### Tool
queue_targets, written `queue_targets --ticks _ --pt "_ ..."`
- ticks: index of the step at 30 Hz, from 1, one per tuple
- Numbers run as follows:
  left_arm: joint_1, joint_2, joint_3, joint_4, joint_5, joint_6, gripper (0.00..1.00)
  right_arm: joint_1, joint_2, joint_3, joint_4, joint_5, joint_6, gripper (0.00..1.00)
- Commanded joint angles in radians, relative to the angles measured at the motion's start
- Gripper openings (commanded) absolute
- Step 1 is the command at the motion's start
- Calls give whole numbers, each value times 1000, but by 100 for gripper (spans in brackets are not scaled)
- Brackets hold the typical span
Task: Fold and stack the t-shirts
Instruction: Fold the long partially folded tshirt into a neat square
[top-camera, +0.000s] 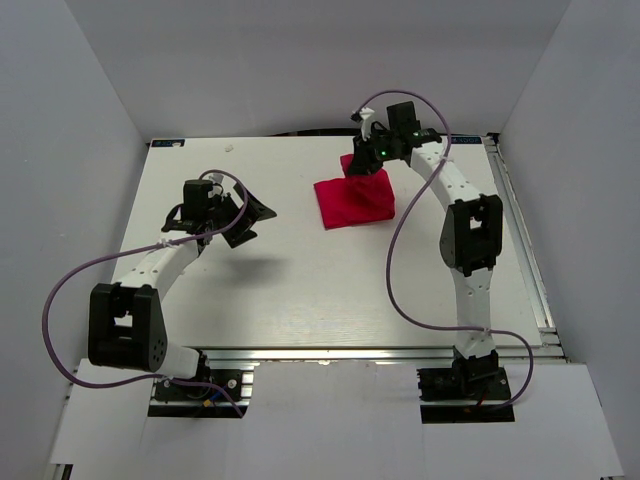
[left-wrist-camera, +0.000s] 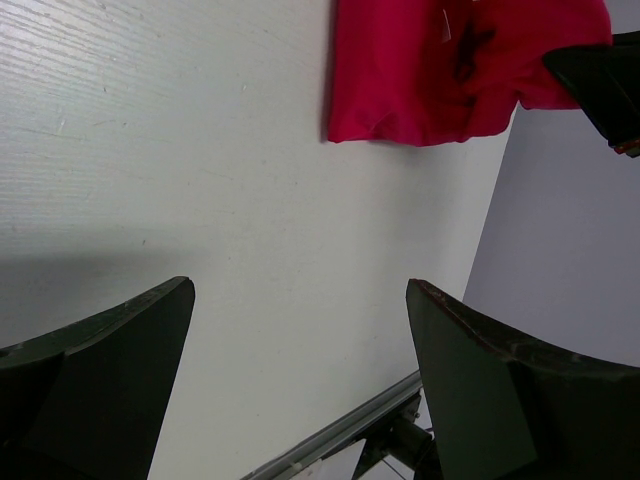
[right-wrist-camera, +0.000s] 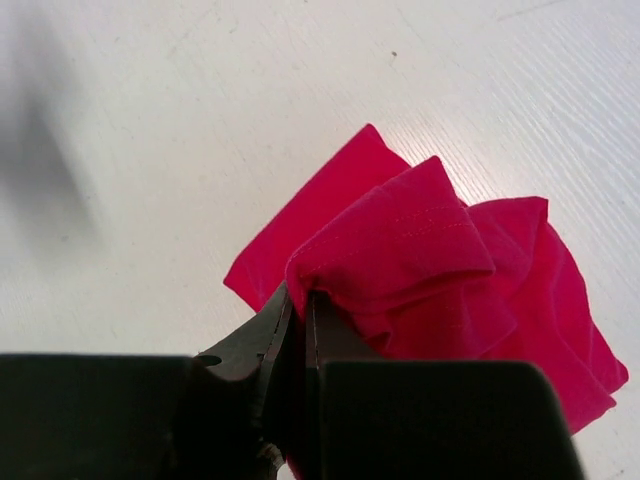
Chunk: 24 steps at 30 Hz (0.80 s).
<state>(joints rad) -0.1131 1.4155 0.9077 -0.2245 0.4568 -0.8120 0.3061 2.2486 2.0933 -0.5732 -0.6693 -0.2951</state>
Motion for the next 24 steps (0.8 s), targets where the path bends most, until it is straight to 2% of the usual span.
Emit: queue_targets --ticks 1,11,20,24 --pt "3 -38 -4 11 17 13 98 31 -8 54 32 -6 13 4" --pt "3 -30 -6 11 20 13 98 68 -21 19 64 5 33 4" --pt "3 -30 -3 11 28 14 98 134 35 -15 96 99 24 4" --pt "3 -33 -15 10 31 10 98 146 58 -16 99 129 20 14"
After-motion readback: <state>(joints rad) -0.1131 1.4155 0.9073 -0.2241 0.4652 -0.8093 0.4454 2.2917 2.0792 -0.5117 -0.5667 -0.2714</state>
